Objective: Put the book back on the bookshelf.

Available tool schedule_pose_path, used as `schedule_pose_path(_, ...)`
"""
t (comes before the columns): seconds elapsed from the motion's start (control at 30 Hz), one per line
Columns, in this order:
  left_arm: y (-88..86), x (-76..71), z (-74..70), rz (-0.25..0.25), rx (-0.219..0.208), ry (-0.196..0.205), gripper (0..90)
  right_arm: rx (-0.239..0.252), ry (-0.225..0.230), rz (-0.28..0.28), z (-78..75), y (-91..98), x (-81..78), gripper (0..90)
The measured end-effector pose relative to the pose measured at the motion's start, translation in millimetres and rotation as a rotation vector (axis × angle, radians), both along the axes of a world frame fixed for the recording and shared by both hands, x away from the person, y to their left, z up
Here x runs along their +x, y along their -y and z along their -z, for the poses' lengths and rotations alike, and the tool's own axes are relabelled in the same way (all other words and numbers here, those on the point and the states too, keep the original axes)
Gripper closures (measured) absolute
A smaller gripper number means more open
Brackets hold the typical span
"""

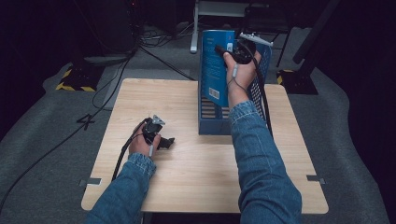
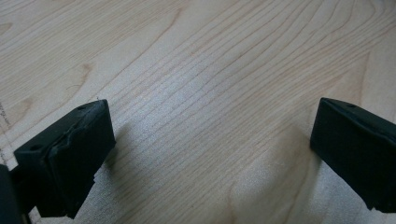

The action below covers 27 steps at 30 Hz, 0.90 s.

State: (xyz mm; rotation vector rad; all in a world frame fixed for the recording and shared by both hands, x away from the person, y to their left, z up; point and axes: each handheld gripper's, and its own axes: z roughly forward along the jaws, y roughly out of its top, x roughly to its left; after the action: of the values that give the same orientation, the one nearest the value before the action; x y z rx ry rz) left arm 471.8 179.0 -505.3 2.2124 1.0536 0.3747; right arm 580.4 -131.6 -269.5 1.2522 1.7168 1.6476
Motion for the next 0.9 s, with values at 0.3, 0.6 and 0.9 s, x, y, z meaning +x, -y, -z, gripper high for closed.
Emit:
schedule_pose_path(0.3,0.3,0.2,0.1,0.001,-0.002,0.000,0.3,-0.105,0.057,0.015,22.7,-22.4,-8.6,60.8)
schedule_pose_path(0.6,0.6,0.3,0.0,0.003,-0.001,-0.002,0.3,-0.174,0.118,0.071,60.4,-52.4,-11.0,59.8)
schedule_pose_path(0.9,1.3,0.1,0.1,0.001,-0.004,-0.002,0.5,-0.143,0.100,0.090,100.7,-47.8,-7.7,60.1)
